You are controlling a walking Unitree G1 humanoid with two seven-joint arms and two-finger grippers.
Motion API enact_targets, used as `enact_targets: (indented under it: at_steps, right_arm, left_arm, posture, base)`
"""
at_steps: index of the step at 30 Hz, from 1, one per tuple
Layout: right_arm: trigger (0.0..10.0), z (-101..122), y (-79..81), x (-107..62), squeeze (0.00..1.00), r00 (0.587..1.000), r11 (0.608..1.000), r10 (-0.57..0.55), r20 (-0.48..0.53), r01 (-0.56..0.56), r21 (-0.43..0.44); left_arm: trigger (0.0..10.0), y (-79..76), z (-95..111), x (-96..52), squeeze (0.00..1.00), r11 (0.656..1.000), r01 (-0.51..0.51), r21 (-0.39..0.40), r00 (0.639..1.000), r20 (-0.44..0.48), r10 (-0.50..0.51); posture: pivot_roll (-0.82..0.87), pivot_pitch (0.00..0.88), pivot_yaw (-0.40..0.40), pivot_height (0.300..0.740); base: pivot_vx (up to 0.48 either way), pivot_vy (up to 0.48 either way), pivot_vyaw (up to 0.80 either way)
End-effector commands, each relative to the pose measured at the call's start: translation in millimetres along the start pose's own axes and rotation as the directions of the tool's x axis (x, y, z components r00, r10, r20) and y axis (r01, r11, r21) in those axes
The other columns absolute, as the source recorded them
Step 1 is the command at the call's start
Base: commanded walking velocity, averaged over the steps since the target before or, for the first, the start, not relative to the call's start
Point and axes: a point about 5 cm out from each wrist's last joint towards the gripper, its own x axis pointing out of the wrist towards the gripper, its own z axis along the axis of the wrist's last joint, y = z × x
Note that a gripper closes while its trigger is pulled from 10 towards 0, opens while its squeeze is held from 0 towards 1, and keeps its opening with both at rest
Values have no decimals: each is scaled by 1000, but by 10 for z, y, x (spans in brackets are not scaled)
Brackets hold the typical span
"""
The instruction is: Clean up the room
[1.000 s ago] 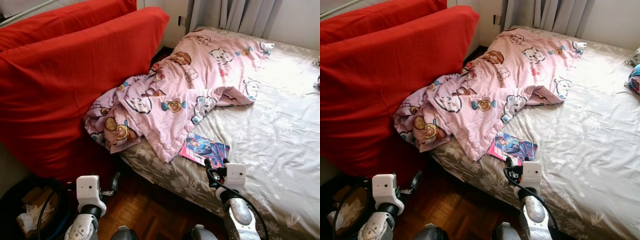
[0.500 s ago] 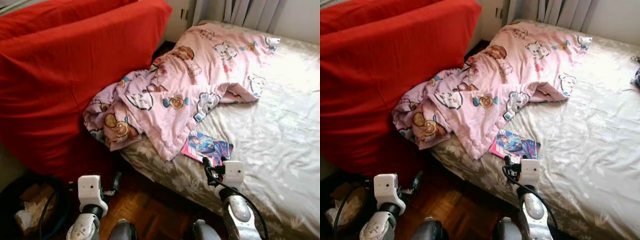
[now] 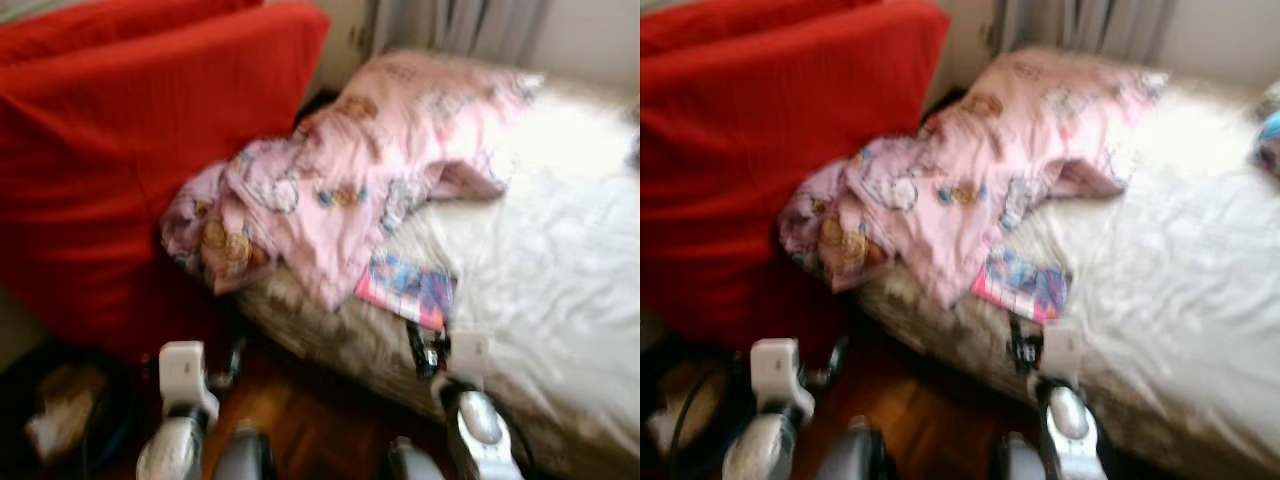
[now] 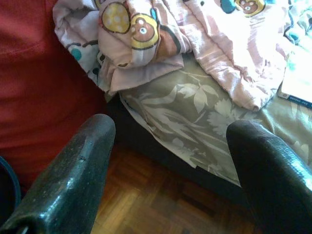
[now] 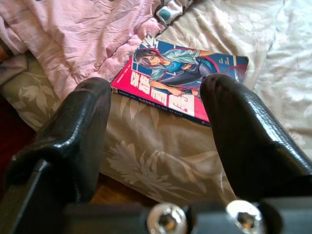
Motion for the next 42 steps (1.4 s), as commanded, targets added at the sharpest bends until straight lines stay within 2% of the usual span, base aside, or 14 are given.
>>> enact_targets:
  at_steps: [1,9,12,42]
  right_arm:
    - [10000,-31,13,-15,0,1000,1000,2,-8,-2,9]
    - [10000,-50,19,-10,0,999,1000,7,-32,-8,-11]
    - [10000,-41,19,-12,0,1000,1000,2,-20,-3,-6]
    - [10000,-20,64,4,0,1000,999,31,-3,-31,10]
  left_arm:
    - [10000,4,28,13,0,1000,6,20,1000,3,-6]
    - [10000,2,35,15,0,1000,8,18,1000,6,-8]
    - [10000,1,30,13,0,1000,8,18,1000,4,-8]
    - [10000,-11,24,26,0,1000,18,21,1000,1,-19]
  posture:
    - [-55,155,2,651]
    - [-55,156,3,651]
    - [-57,156,3,634]
    - [-53,149,4,634]
  base:
    - [0,0,0]
    - [0,0,0]
    - [0,0,0]
    - [0,0,0]
